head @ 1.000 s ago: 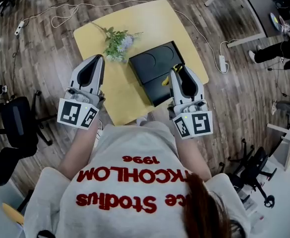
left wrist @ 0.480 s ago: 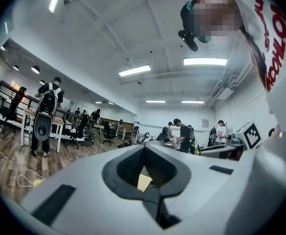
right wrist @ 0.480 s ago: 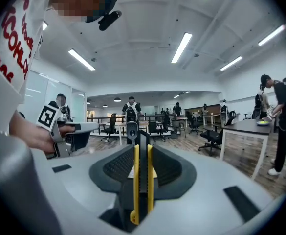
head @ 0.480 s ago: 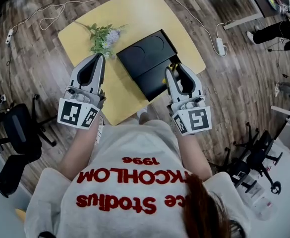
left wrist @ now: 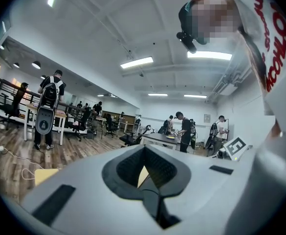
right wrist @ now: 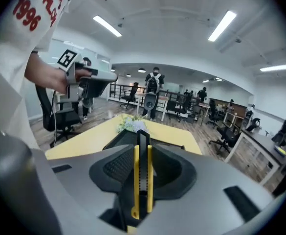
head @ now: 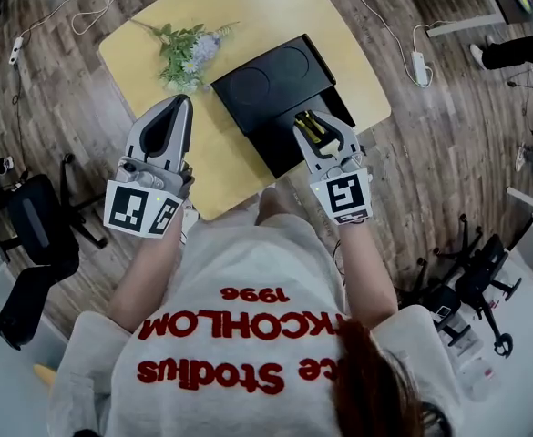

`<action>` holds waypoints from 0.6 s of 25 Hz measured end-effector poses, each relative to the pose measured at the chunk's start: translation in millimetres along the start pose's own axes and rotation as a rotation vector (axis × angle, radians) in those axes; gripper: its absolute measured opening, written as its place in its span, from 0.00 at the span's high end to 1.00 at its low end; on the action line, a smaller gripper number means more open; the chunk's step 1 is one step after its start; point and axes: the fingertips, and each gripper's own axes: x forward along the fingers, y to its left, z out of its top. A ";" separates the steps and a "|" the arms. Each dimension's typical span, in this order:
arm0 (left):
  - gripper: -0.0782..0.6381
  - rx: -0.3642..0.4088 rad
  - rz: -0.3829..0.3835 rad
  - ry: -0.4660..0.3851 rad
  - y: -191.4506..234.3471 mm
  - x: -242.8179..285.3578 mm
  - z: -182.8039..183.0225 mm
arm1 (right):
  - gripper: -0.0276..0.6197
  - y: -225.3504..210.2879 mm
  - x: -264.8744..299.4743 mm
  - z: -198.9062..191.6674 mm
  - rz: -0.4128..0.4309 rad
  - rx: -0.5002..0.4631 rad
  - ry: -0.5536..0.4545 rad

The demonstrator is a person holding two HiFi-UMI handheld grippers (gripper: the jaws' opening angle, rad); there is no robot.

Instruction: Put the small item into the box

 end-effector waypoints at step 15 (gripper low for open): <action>0.88 -0.020 0.052 0.057 5.1 -10.1 -25.0 | 0.77 53.7 55.8 -82.4 0.363 -0.356 0.421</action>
